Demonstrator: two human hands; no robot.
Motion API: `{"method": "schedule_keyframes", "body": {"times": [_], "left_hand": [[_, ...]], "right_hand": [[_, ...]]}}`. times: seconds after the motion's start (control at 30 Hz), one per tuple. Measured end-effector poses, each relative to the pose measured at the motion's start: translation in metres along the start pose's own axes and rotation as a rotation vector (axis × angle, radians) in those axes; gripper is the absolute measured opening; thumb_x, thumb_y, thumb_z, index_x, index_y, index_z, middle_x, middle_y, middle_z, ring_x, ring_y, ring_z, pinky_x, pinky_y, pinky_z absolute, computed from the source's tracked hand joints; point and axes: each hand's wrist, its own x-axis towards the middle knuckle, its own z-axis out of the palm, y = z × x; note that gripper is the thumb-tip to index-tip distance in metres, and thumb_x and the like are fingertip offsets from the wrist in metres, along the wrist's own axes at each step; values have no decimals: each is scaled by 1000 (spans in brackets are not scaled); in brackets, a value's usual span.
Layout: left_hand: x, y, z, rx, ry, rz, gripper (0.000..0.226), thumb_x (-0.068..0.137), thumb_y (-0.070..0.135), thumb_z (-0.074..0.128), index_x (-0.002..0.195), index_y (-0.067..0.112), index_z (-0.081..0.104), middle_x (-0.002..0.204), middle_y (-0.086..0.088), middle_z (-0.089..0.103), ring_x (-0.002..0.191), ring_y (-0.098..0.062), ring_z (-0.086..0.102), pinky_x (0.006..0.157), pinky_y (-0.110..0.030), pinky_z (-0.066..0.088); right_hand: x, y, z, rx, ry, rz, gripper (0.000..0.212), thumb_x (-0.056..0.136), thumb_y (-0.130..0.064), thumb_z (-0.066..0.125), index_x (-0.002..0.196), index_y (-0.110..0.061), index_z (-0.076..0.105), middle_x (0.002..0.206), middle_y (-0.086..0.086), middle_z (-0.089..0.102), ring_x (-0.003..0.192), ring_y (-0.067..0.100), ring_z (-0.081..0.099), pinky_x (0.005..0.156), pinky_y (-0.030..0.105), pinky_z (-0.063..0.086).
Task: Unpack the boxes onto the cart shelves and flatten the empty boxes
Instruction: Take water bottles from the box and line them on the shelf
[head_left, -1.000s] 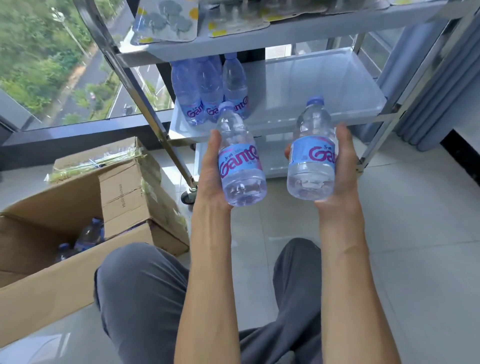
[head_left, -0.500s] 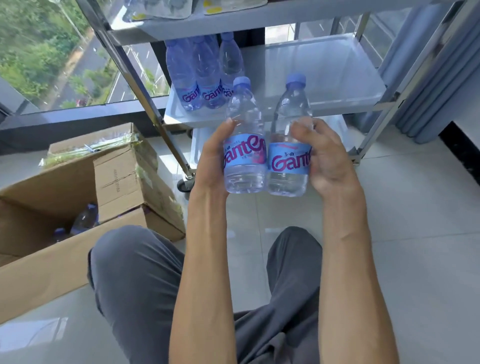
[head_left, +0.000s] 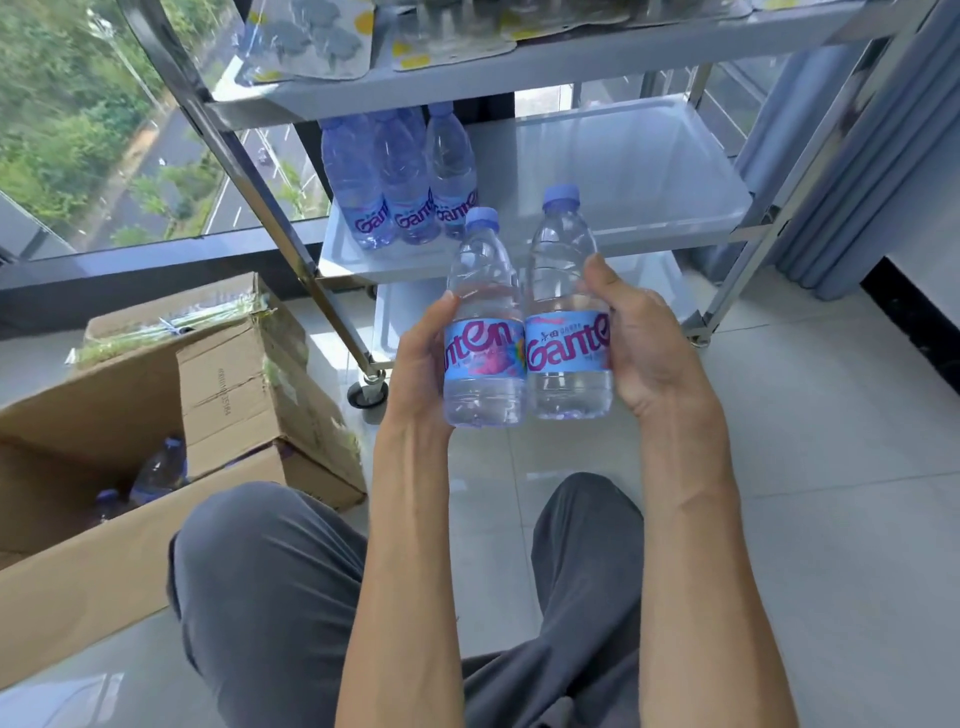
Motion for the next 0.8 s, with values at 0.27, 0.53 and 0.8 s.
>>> {"method": "schedule_keyframes", "body": {"times": [0.27,0.53,0.8], "left_hand": [[-2,3,5,320,62,267,39,75,31,71,109,12,66,112,-22,66,101,-37,64,88,-47,52],[9,22,19,482,183,365,49,77,30,75,115,0,65,108,-23,69,96,-38,67,87,-55,53],[11,12,11,474,131,176,25,81,34,63,96,15,72,97,-13,73,87,-29,70,73,-39,57]], "right_hand": [[1,-8,2,-124,86,-227,36,82,-45,77,91,-10,73,94,14,75,87,32,73,73,42,59],[-5,-21,15,-152,66,-328,52,97,-45,57,115,4,58,100,12,76,91,31,74,71,36,60],[6,-10,11,-213,-11,-185,50,98,-60,43,110,-19,69,104,10,75,95,30,73,81,43,58]]}}
